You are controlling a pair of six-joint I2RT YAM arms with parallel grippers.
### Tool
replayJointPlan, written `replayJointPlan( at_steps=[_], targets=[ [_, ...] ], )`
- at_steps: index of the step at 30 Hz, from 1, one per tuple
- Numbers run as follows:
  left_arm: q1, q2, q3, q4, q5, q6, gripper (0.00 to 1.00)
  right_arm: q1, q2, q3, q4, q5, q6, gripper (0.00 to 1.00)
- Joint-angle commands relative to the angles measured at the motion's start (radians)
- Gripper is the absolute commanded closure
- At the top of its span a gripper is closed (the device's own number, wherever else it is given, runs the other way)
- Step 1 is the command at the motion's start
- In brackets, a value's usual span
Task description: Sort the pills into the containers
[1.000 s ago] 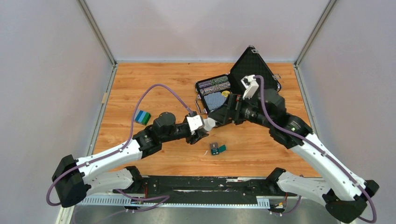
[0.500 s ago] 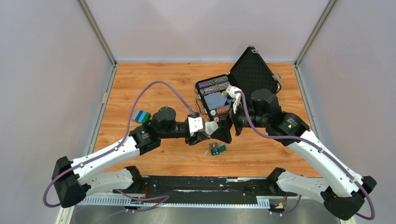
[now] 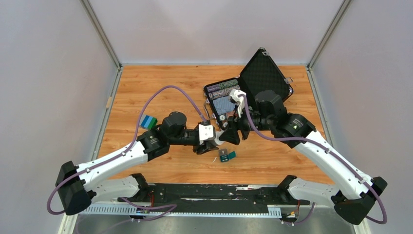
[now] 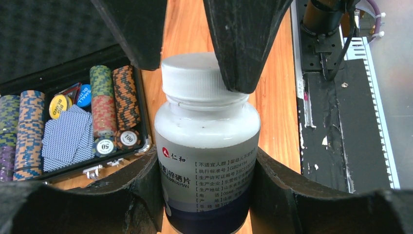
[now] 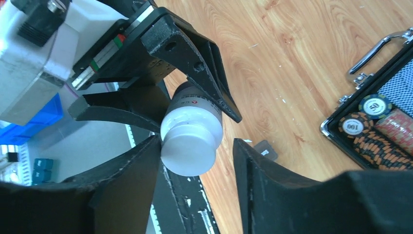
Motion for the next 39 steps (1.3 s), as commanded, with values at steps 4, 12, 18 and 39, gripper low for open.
replayJointPlan(
  at_steps=[4,12,18,39],
  targets=[
    [-0.003,0.0,0.054,0.032,-0.01,0.018,1.0,0.001,-0.005,0.001,0.058,0.012,0.175,0.72],
    [-0.004,0.013,0.035,0.095,-0.085,-0.008,1.0,0.037,0.005,-0.013,0.051,0.2,0.539,0.85],
    [-0.003,0.02,0.019,0.136,-0.119,-0.022,1.0,0.038,0.002,0.01,0.02,0.375,0.841,0.8],
    [-0.003,-0.014,0.026,0.072,-0.021,-0.034,1.0,0.033,-0.078,0.094,-0.074,0.118,0.233,0.22]
  ],
)
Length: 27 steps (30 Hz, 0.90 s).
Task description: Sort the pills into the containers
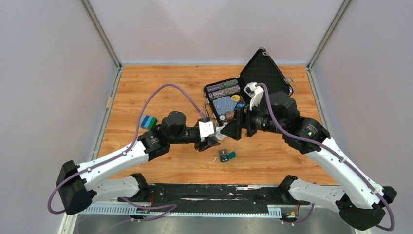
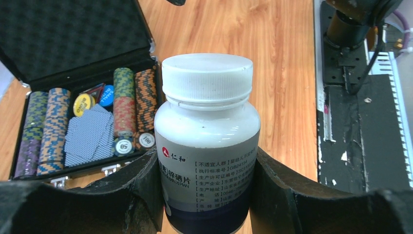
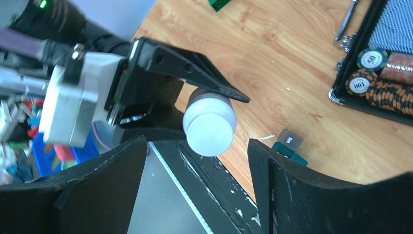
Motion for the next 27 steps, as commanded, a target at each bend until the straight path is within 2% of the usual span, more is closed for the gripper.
replayJointPlan(
  at_steps=[1,9,12,15,18,27],
  targets=[
    [-0.003,-0.023,0.031,-0.007,0.068,-0.009,1.0,0.002,0.008,0.046,-0.04,-0.157,-0.224,0.22],
    [-0.003,-0.021,0.04,-0.018,0.087,-0.009,1.0,0.008,0.068,0.049,-0.072,-0.177,-0.285,0.18],
    [-0.004,-0.022,0.04,-0.02,0.09,-0.008,1.0,0.01,0.072,0.048,-0.063,-0.154,-0.269,0.27],
    [-0.004,-0.019,0.038,-0.018,0.089,-0.008,1.0,0.011,0.071,0.044,-0.046,-0.167,-0.247,0.47],
    [-0.005,-0.012,0.041,-0.017,0.092,-0.009,1.0,0.026,0.076,0.03,-0.035,-0.191,-0.222,0.6],
    [-0.003,-0.006,0.043,0.004,0.068,-0.011,1.0,0.044,0.075,-0.031,0.001,-0.044,-0.028,0.59]
  ],
)
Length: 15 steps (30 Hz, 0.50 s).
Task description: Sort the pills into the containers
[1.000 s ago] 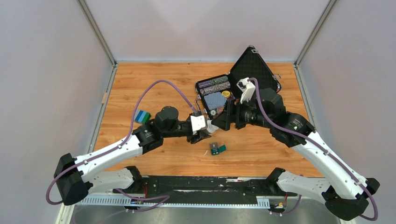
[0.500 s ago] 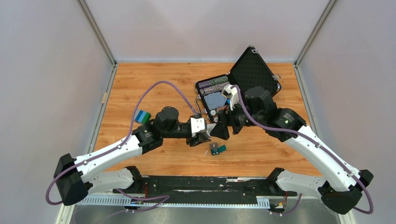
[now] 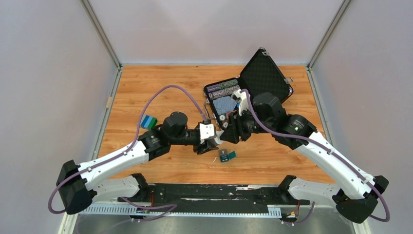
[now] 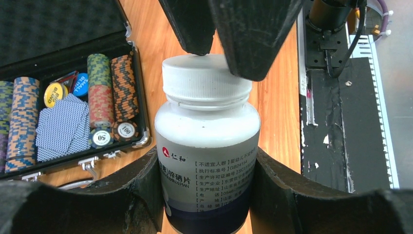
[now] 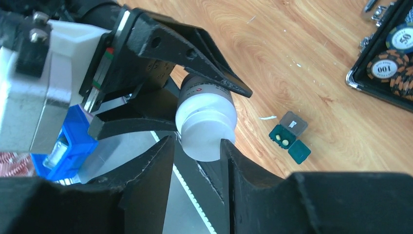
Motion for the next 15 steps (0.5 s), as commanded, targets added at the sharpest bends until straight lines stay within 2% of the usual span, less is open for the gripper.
replayJointPlan(
  at_steps=[1,7,11,15],
  targets=[
    [-0.004,-0.01,0.04,0.088,0.001,-0.013,1.0,0.008,-0.003,-0.025,0.06,0.096,0.173,0.59],
    [-0.004,-0.013,0.028,0.095,-0.013,-0.02,1.0,0.008,-0.001,-0.03,0.069,0.184,0.404,0.56],
    [-0.005,-0.017,0.026,0.09,-0.019,-0.021,1.0,0.008,-0.014,0.003,0.056,0.168,0.351,0.43],
    [-0.004,-0.026,0.033,0.086,-0.017,-0.022,1.0,0.006,-0.028,0.04,-0.005,0.217,0.272,0.26]
  ],
)
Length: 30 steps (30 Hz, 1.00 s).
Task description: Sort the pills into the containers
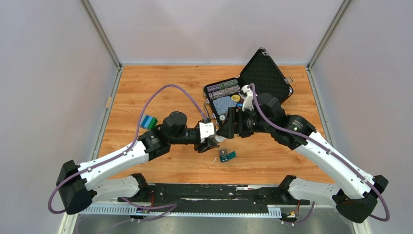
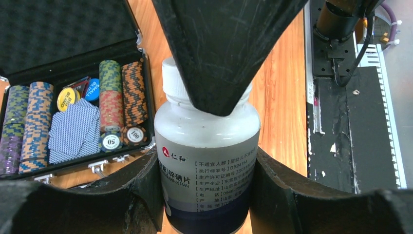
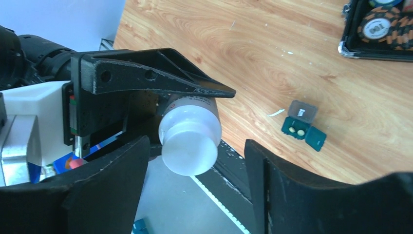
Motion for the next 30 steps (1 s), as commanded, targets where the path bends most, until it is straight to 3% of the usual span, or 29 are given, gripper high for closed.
replayJointPlan(
  at_steps=[1,6,13,19,25,28,29,30],
  targets=[
    [-0.004,-0.029,0.034,0.054,0.014,-0.014,1.0,0.005,-0.029,0.065,-0.036,0.063,-0.064,0.24],
    [-0.004,-0.03,0.037,0.051,0.013,-0.01,1.0,0.004,-0.035,0.055,-0.05,0.011,-0.153,0.21],
    [-0.003,-0.026,0.039,0.054,0.012,-0.01,1.0,0.004,0.002,0.031,-0.046,-0.048,-0.193,0.32],
    [-0.003,-0.024,0.03,0.064,0.015,-0.013,1.0,0.004,0.033,0.005,0.023,-0.06,-0.092,0.57],
    [-0.003,-0.009,0.02,0.112,-0.031,-0.011,1.0,0.006,0.054,-0.059,0.101,-0.027,0.18,0.99],
    [-0.004,-0.001,0.008,0.136,-0.071,-0.017,1.0,0.008,0.052,-0.095,0.146,-0.026,0.331,1.0],
    [-0.004,0.0,0.006,0.138,-0.085,-0.015,1.0,0.009,0.048,-0.105,0.165,-0.028,0.372,0.97],
    [-0.004,0.002,0.004,0.138,-0.09,-0.015,1.0,0.01,0.042,-0.118,0.188,-0.033,0.401,0.87]
  ],
)
